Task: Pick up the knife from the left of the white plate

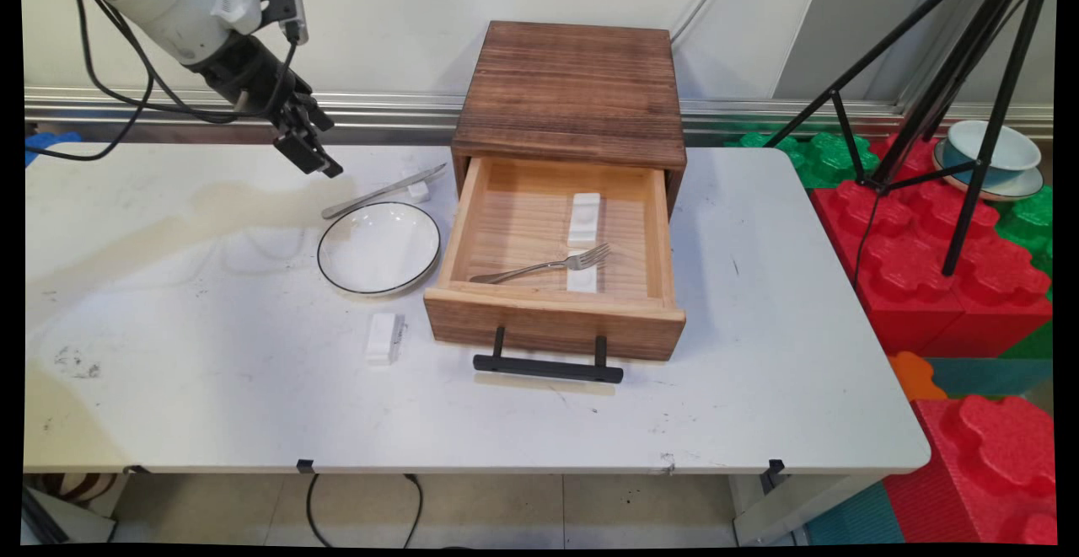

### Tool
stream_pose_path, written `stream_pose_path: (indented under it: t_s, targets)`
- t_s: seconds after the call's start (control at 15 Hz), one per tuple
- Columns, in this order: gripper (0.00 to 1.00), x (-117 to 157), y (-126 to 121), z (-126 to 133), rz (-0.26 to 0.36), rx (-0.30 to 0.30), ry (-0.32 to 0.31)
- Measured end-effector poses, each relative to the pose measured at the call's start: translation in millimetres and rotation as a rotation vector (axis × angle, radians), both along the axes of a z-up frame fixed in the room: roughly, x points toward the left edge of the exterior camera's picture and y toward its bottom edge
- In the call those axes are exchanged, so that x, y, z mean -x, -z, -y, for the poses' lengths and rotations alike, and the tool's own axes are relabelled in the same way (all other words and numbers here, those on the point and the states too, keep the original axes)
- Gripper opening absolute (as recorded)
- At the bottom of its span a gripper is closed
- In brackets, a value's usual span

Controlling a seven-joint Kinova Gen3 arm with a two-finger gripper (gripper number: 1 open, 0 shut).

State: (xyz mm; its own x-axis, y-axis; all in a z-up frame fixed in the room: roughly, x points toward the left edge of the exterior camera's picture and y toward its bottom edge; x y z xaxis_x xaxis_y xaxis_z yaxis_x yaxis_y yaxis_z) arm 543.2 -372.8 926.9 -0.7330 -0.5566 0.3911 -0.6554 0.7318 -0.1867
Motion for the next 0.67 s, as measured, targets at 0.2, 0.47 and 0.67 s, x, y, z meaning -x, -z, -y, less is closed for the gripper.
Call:
stream_pose_path:
  t_s: [0.2,0.47,0.67]
  targets:
    - [1.0,-6,9,10,0.014,-0.007,-0.016]
    - [1.0,-16,25,27,0.036,-0.025,-0.035]
    - [1.0,-22,39,41,0.047,-0.039,-0.049]
